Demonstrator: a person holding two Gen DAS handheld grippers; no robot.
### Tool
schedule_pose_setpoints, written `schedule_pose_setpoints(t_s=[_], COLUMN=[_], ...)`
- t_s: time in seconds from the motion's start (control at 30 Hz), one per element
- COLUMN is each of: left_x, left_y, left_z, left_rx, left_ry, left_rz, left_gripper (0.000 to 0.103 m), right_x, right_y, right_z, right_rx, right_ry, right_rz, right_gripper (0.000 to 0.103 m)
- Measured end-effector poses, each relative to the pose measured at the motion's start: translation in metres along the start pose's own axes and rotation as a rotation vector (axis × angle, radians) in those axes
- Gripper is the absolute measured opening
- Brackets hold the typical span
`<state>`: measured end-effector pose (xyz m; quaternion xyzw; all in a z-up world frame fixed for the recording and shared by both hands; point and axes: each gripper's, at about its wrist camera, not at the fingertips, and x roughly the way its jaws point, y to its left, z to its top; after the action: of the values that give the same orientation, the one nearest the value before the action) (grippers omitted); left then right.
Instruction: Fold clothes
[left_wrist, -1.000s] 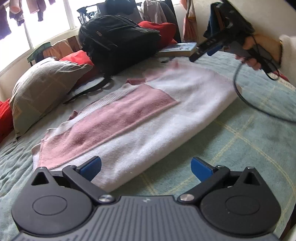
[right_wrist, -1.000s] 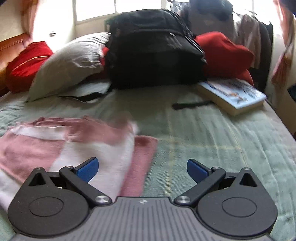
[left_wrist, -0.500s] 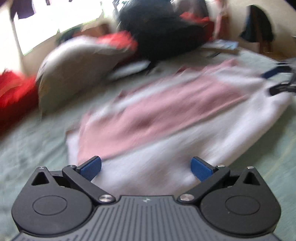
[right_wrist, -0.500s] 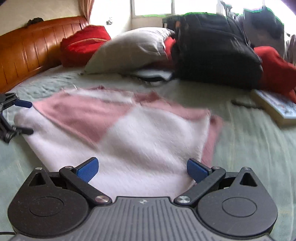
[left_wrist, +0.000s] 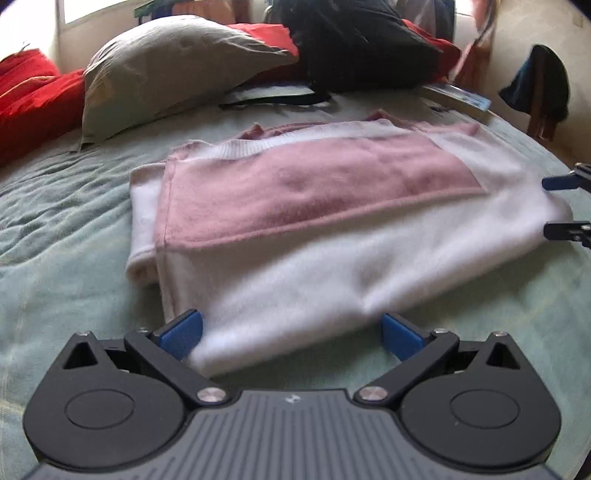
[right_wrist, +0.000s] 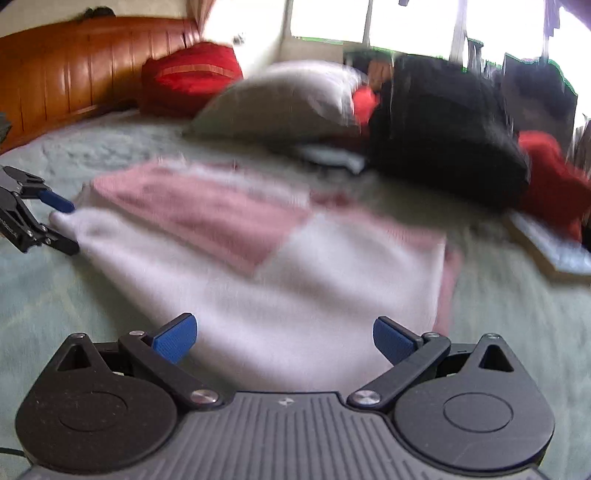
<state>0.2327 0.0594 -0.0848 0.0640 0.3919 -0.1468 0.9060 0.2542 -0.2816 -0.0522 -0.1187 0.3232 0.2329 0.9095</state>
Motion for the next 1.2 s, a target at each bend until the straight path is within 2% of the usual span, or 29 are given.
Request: schedule_pose_setpoints(t_s=[0.1, 0.27, 0.37, 0.43, 0.57, 0.67, 0.8, 1.0, 1.07, 1.2], left_x=[-0.017, -0.02, -0.004, 0.004, -0.017, -0.027, -0.023, -0.007, -0.001, 0.008], left_y=[-0.007, -0.019, -0.017, -0.011, -0.016, -0.032, -0.06, -0.091, -0.091, -0.093], left_z=[0.001, 0.016, 0.014, 0.005, 0.001, 0.007, 0.005, -0.026, -0.031, -0.025], left_rx=[0.045, 0.087, 0.041, 0.001, 0.069, 0.197, 0.446, 0.907, 0.987, 1.04], left_ry=[-0.02, -0.075, -0.03, 0.033, 0.019, -0.014, -0.046, -0.05, -0.047, -0.038], left_rz=[0.017, -0.018, -0.034, -0.006, 0.026, 0.096, 0.212, 0.46, 0.514, 0.508], left_gripper=[0.102, 0.102, 0.102, 0.102, 0.102, 0.102, 0.102, 0.102, 0.102, 0.102], right_x=[-0.007, -0.026, -0.01, -0.009, -0.025, -0.034, -0.034, -0.014, -0.006, 0.012], right_y=[-0.006, 0.006, 0.006, 0.005, 0.008, 0.015, 0.035, 0.053, 0.055, 0.061], right_z=[-0.016, -0.006, -0.009, -0.017, -0.02, -0.011, -0.002, -0.01, -0.013, -0.012], right_rx=[0.05, 0.066, 0.087, 0.085, 0.056, 0.013, -0.153, -0.439, -0.501, -0.596], right_ry=[0.03, -0.048, -0.002, 0.01, -0.007, -0.022, -0.025, 0.064, 0.091, 0.117], right_rz=[-0.014, 0.027, 0.022, 0.021, 0.034, 0.005, -0.141, -0.336, -0.38, -0.415], right_gripper=[0.103, 0.103, 0.103, 0.103, 0.103, 0.103, 0.103, 0.103, 0.103, 0.103])
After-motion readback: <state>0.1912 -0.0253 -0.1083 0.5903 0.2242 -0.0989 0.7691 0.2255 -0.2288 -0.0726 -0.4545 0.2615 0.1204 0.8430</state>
